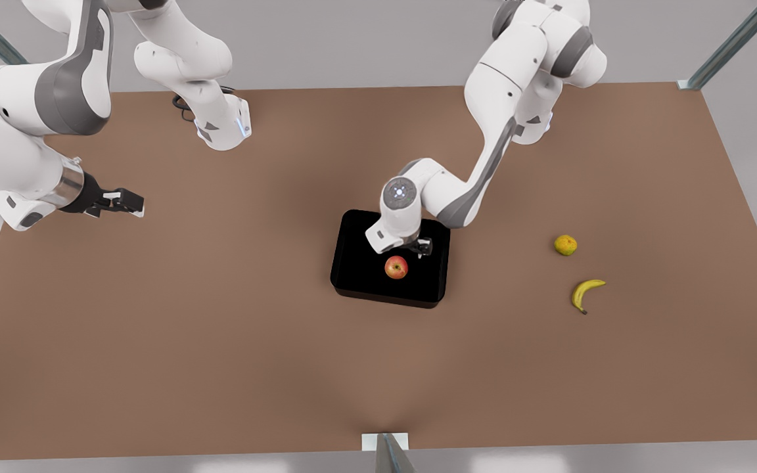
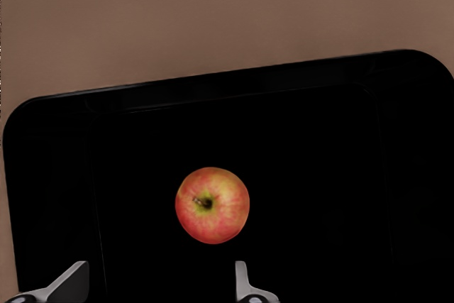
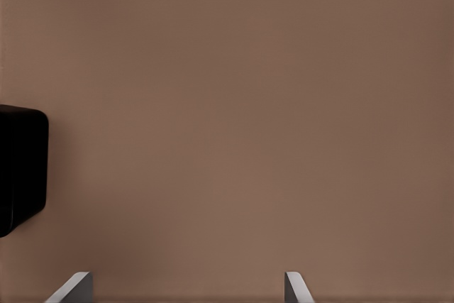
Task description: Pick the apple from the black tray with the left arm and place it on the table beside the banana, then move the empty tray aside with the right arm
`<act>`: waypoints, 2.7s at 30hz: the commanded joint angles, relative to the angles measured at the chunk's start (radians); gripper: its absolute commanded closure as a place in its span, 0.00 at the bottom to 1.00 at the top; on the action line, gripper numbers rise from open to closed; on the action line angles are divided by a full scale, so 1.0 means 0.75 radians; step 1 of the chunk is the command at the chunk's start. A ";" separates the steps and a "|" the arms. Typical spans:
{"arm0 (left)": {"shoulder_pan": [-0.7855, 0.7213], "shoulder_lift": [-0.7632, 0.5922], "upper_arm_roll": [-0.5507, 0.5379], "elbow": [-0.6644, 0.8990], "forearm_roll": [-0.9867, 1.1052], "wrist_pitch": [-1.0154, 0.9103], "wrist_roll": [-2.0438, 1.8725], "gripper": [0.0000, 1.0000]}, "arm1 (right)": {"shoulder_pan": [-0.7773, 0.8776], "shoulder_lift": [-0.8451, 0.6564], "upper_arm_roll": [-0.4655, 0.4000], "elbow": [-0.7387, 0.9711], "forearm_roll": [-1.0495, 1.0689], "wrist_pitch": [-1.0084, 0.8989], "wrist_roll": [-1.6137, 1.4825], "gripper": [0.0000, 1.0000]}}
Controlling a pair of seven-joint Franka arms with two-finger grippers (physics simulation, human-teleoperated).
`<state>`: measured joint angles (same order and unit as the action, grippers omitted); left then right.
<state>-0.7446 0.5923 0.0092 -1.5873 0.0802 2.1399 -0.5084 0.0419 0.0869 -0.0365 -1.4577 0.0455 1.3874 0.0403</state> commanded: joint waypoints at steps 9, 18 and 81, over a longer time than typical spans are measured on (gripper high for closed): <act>0.001 0.071 -0.012 0.006 0.001 0.245 -0.200 0.00 | 0.001 -0.001 0.000 0.001 -0.001 -0.001 0.001 0.00; -0.005 0.176 -0.010 0.002 0.030 0.317 -0.193 0.00 | 0.001 0.001 0.000 0.001 -0.001 -0.001 0.001 0.00; 0.778 -0.135 -0.006 0.120 -0.045 -0.300 1.036 0.00 | 0.151 0.109 0.505 -0.500 0.052 0.528 1.081 0.00</act>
<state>-0.1605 0.4901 0.0105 -1.4777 0.0676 1.9569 0.0266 0.1568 0.1740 0.3412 -1.8191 0.0781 1.6420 0.4758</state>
